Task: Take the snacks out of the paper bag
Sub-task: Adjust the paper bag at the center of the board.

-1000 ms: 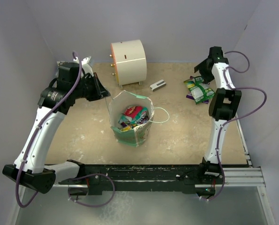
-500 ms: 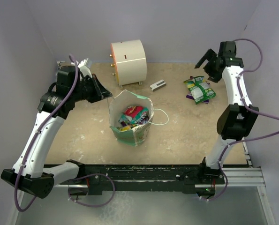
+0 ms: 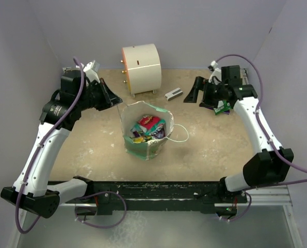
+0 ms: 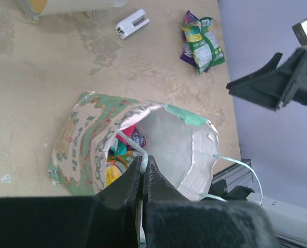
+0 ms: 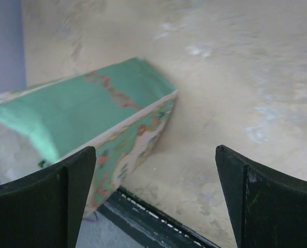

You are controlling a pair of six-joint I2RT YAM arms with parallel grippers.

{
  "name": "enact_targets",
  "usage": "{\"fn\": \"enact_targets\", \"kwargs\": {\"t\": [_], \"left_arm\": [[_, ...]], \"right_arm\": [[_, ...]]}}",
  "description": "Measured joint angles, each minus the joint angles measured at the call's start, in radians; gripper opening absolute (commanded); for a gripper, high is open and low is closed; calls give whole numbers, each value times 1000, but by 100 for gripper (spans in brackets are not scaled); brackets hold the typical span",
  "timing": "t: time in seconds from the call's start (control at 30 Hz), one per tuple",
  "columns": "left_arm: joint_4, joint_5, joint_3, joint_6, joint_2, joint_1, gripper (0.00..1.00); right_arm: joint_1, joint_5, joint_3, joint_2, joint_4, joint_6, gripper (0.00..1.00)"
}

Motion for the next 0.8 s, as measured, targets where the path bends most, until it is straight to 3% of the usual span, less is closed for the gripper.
{"fn": "enact_targets", "kwargs": {"t": [0.17, 0.43, 0.63, 0.8], "left_arm": [[-105, -78, 107, 96, 10, 0, 0], [-239, -217, 304, 308, 80, 0, 0], [-233, -240, 314, 436, 85, 1, 0], [-172, -156, 210, 458, 41, 5, 0]], "right_arm": [[158, -32, 0, -60, -2, 1, 100], [213, -38, 24, -59, -30, 26, 100], [278, -53, 86, -51, -29, 35, 100], [442, -43, 87, -43, 10, 39, 99]]}}
